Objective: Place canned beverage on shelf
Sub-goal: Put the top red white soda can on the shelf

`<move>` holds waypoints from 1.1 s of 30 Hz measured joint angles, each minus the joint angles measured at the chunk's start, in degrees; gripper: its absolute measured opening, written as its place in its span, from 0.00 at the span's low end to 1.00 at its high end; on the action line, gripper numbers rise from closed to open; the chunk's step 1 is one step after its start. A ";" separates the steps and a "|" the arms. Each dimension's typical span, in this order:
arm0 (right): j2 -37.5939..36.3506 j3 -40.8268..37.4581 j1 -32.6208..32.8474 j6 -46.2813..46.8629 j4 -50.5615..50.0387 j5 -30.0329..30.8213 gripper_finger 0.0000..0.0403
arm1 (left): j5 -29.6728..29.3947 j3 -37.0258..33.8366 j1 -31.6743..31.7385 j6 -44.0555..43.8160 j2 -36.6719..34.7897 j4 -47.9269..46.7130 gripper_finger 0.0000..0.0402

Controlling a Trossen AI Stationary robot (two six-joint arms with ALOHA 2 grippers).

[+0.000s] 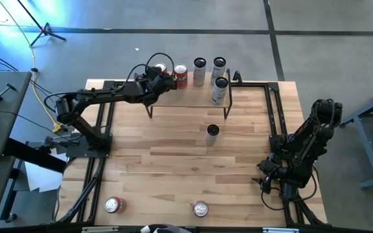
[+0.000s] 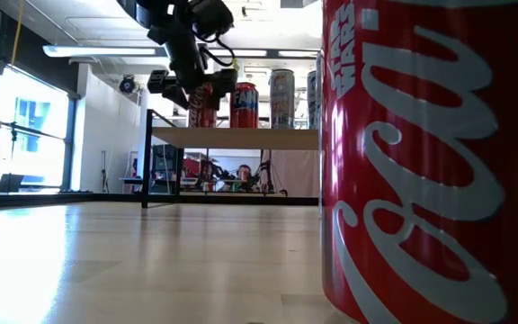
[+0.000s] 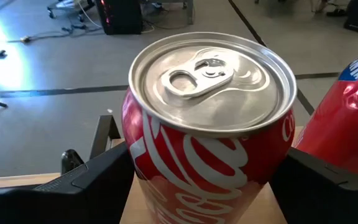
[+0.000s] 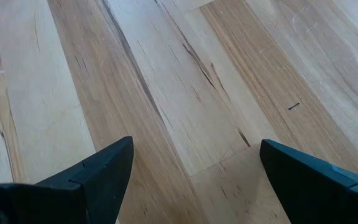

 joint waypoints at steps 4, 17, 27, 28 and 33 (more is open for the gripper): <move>0.00 -0.01 0.01 0.00 0.01 0.00 0.84 | 0.56 0.01 0.02 0.23 0.00 0.18 0.79; 0.00 -0.01 0.00 0.01 0.01 0.00 0.84 | -2.44 0.03 -0.98 4.97 0.00 0.29 0.81; 0.00 0.00 -0.01 0.00 0.00 0.00 0.84 | -3.11 0.11 -1.18 5.07 -0.02 0.29 0.90; 0.00 -0.01 0.01 0.00 0.00 0.00 0.84 | -3.11 0.11 -1.26 4.99 -0.02 0.29 0.90; 0.00 -0.01 0.01 0.02 0.00 0.00 0.84 | -3.16 0.11 -2.49 3.80 -0.07 -0.08 0.90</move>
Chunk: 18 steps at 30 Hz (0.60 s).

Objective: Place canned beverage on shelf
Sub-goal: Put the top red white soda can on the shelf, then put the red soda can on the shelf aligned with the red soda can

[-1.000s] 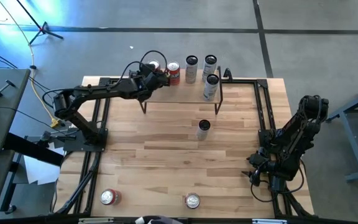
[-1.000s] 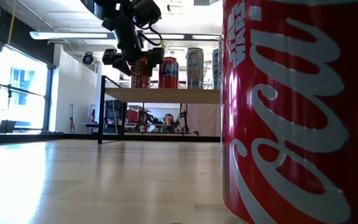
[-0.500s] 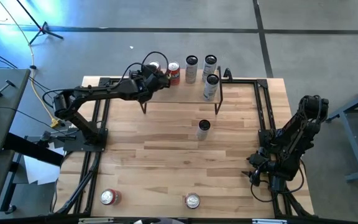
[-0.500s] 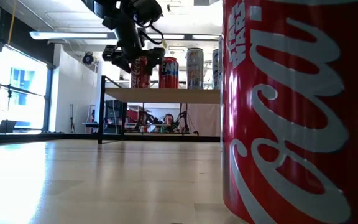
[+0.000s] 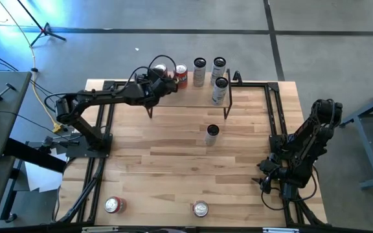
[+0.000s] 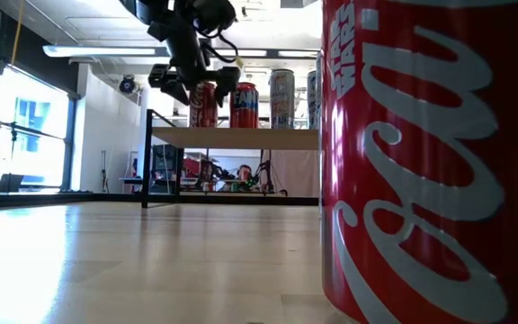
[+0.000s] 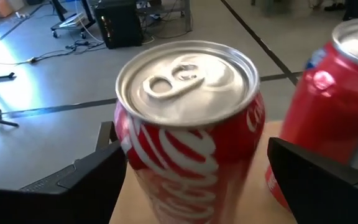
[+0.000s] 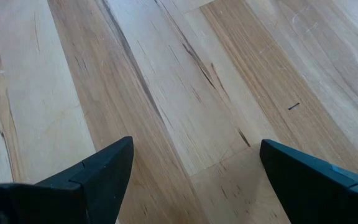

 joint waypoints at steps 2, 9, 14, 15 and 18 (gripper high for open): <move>0.00 0.00 -0.01 -0.02 0.00 0.00 0.84 | -0.07 0.00 -0.53 -0.52 -0.02 -0.65 0.90; 0.00 0.01 0.00 -0.01 -0.01 0.00 0.84 | 1.03 0.02 -3.61 -7.92 -1.50 -8.04 0.90; 0.00 0.00 -0.01 -0.02 -0.01 0.00 0.84 | 1.02 0.02 -7.46 -12.76 -4.08 -12.28 0.90; 0.00 0.00 -0.02 -0.01 0.00 0.00 0.84 | 1.09 0.02 -8.45 -13.81 -4.74 -13.36 0.90; -0.02 0.00 0.00 0.00 0.01 0.00 0.84 | 2.58 0.02 -11.72 -17.51 -6.93 -16.61 0.90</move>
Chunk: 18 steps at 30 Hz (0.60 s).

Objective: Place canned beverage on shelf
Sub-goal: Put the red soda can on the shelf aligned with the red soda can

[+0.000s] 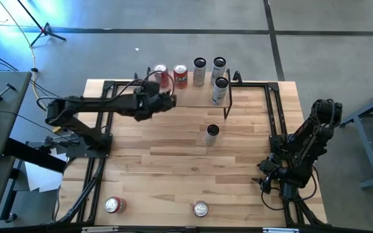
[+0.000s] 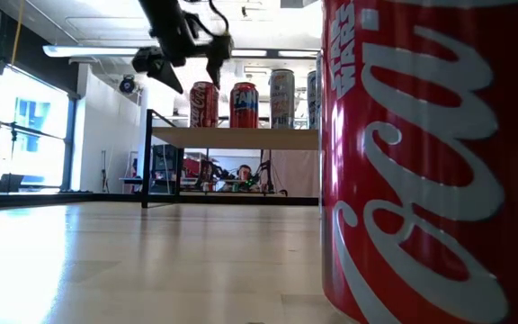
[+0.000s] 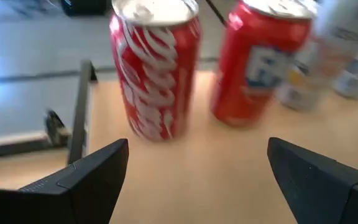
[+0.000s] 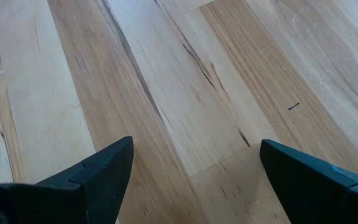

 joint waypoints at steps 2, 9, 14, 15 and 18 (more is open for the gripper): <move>0.02 0.01 0.00 -0.02 -0.02 0.00 0.84 | 2.81 0.00 -2.15 -3.15 -1.59 -2.83 0.90; 0.02 0.00 -0.02 -0.02 0.00 0.00 0.84 | 19.87 0.00 -11.67 -17.11 -6.06 -10.76 0.90; 0.02 0.01 -0.01 -0.02 -0.01 0.00 0.84 | 24.89 0.00 -21.24 -29.41 -6.82 -13.53 0.90; 0.02 0.00 -0.02 0.00 0.00 0.00 0.84 | 24.98 0.00 -23.27 -32.01 -6.76 -14.08 0.90; 0.02 0.00 -0.02 -0.02 -0.02 0.00 0.84 | 24.96 0.00 -29.28 -38.79 -6.67 -14.36 0.90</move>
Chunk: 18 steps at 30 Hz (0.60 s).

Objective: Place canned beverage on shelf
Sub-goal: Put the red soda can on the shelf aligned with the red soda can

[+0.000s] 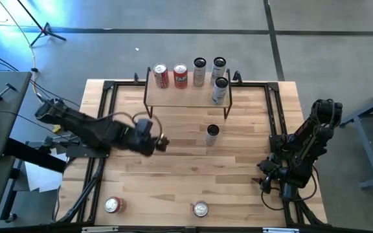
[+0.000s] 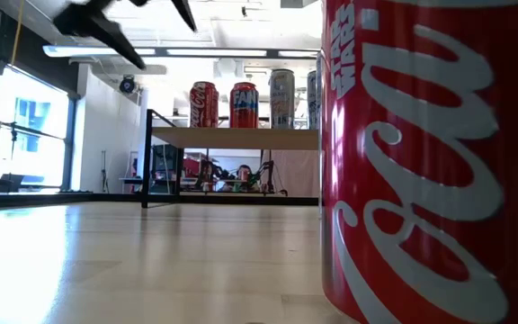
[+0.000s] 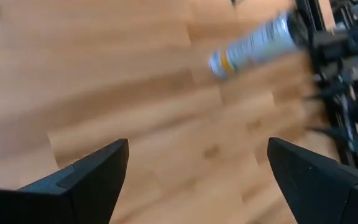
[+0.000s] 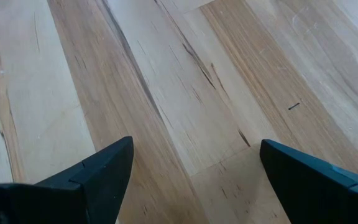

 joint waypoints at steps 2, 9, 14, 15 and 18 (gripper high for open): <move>-0.01 0.01 0.01 0.01 -0.01 0.00 0.84 | -0.05 0.00 -3.62 -3.52 0.19 -0.17 0.90; 0.00 0.00 0.00 0.02 -0.01 0.00 0.84 | 0.39 0.00 -15.91 -13.88 0.16 -4.02 0.90; 0.00 0.01 0.02 0.01 0.01 0.00 0.84 | 3.62 0.00 -26.63 -21.66 0.16 -4.68 0.90; 0.00 0.01 0.02 0.00 0.01 0.00 0.84 | 4.08 0.01 -28.92 -23.47 0.16 -4.64 0.90; 0.00 0.01 0.00 0.02 0.01 0.00 0.84 | 4.93 0.26 -35.00 -28.38 0.17 -4.20 0.90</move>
